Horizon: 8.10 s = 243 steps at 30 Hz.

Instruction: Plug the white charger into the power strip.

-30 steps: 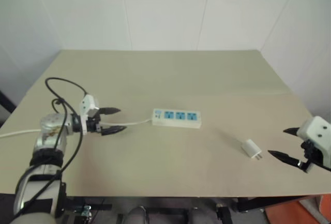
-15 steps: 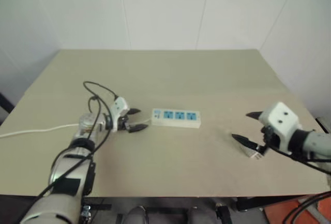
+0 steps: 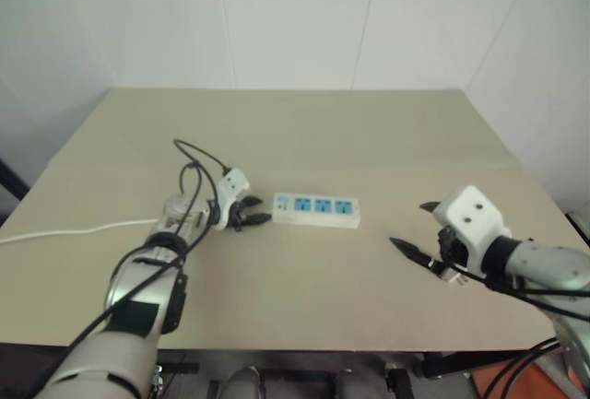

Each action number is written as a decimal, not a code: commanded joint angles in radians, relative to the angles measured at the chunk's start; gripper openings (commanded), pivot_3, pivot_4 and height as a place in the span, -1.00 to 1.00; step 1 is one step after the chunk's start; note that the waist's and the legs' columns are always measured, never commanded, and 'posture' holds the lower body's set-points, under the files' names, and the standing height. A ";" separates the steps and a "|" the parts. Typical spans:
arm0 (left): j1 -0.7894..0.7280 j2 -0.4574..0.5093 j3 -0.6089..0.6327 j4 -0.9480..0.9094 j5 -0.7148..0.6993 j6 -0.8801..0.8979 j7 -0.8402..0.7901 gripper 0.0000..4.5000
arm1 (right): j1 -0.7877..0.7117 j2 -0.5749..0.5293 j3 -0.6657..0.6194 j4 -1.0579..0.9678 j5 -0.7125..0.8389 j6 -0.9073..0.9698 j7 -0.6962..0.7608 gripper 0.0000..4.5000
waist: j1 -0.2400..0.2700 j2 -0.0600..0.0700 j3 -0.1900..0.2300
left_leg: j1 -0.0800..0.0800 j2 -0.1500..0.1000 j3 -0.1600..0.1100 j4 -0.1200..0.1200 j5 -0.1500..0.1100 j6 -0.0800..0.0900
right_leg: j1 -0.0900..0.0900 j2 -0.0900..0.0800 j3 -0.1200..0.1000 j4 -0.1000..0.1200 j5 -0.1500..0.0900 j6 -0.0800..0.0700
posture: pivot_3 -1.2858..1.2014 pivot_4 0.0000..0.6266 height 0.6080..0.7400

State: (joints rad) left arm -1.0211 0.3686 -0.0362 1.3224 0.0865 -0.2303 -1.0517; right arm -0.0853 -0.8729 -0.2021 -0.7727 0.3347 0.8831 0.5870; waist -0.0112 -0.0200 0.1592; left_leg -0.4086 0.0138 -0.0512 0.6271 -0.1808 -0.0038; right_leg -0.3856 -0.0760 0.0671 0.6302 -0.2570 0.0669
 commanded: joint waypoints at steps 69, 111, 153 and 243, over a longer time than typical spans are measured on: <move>0.255 -0.108 0.079 -0.305 -0.416 -0.133 -0.559 0.98 | -0.085 0.047 0.127 0.082 -0.112 0.017 -0.086 1.00 | -0.003 0.000 -0.001 | -0.002 0.000 0.000 0.000 0.000 0.000 | -0.001 0.000 0.000 -0.002 0.004 -0.007 | 0.03 -0.52 1.00; 0.289 -0.177 0.048 -0.191 -0.235 -0.312 -0.430 0.44 | -0.225 -0.022 0.076 0.058 -0.014 0.339 -0.028 1.00 | -0.005 0.001 -0.003 | 0.001 0.000 0.000 0.000 0.000 0.000 | 0.001 0.000 0.000 -0.001 0.004 -0.007 | 0.03 -0.52 1.00; 0.490 -0.104 -0.133 -0.615 -0.335 -0.169 -0.525 0.44 | -0.803 -0.201 0.696 0.807 0.057 0.609 0.237 1.00 | -0.002 0.003 -0.003 | -0.002 0.001 0.000 -0.001 0.000 0.000 | -0.003 -0.001 0.000 -0.002 0.004 -0.008 | 0.03 -0.52 1.00; 0.524 0.078 -0.158 -0.725 -0.279 0.010 -0.335 0.44 | -0.625 0.643 0.191 1.612 0.066 -1.047 0.961 -0.51 | -0.043 0.000 -0.014 | 0.012 0.005 -0.001 -0.003 0.000 0.000 | 0.006 0.006 0.002 0.002 0.005 -0.010 | 0.03 -0.52 1.00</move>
State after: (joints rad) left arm -0.5176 0.4072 -0.1758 0.5794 -0.2368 -0.2347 -1.3685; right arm -0.7080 -0.2215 -0.0013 0.8418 0.4044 -0.1535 1.5259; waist -0.0541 -0.0199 0.1457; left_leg -0.3970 0.0187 -0.0520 0.6238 -0.1808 -0.0034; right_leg -0.3792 -0.0698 0.0694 0.6318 -0.2519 0.0570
